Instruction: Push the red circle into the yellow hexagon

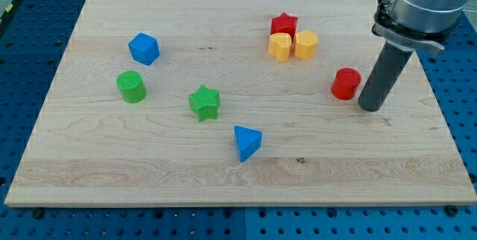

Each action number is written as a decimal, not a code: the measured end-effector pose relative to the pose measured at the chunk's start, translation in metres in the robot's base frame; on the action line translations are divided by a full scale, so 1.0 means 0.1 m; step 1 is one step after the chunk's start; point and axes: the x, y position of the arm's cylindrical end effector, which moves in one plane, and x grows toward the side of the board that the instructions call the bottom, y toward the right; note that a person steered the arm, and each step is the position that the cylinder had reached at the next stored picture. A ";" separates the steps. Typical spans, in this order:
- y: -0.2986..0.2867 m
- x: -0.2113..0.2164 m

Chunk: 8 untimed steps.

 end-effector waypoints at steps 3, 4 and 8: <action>-0.46 -0.26; -0.46 -0.16; -0.56 -0.14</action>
